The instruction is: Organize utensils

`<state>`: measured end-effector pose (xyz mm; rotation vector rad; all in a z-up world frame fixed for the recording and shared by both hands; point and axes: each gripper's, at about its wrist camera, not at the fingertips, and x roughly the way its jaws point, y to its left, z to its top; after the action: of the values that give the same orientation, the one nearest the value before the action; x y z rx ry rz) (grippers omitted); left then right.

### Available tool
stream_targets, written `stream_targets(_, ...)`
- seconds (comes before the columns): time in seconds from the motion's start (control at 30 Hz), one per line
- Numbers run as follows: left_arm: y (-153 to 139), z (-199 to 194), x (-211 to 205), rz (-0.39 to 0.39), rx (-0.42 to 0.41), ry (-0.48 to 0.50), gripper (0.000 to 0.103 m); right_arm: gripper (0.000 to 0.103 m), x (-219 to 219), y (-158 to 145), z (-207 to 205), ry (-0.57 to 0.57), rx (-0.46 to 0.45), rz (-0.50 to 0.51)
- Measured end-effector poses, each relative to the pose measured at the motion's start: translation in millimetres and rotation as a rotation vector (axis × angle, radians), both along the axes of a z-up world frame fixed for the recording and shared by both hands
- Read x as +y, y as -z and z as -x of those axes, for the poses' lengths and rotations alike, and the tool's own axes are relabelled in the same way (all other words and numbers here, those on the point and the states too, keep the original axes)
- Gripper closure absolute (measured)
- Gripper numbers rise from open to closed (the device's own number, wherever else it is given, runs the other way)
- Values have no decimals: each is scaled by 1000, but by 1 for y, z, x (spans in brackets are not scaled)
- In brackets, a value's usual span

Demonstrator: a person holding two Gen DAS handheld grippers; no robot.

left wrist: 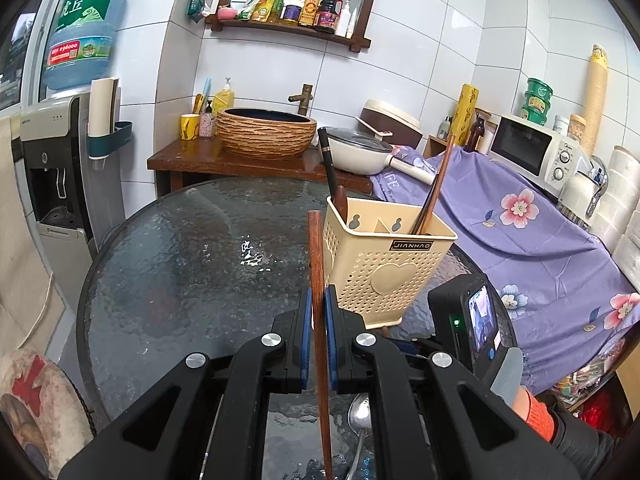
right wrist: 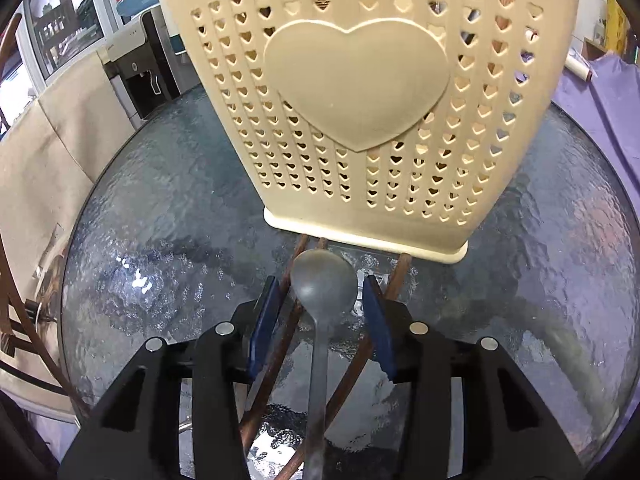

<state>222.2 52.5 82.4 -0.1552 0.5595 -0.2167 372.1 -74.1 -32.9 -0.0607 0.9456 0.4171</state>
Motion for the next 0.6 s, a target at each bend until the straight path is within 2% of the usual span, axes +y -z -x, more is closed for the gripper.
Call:
stream_targets(0.07, 0, 0, 0, -1, -1, 0, 96, 68, 0, 0, 0, -9, 6, -13)
stream_targets(0.27, -1, 1, 0, -1, -6, -6, 96, 69, -11, -5, 10, -10, -23, -40)
stream_targets(0.6, -9, 10, -5, 2, -40, 1, 96, 69, -36, -53, 59, -6, -224, -104)
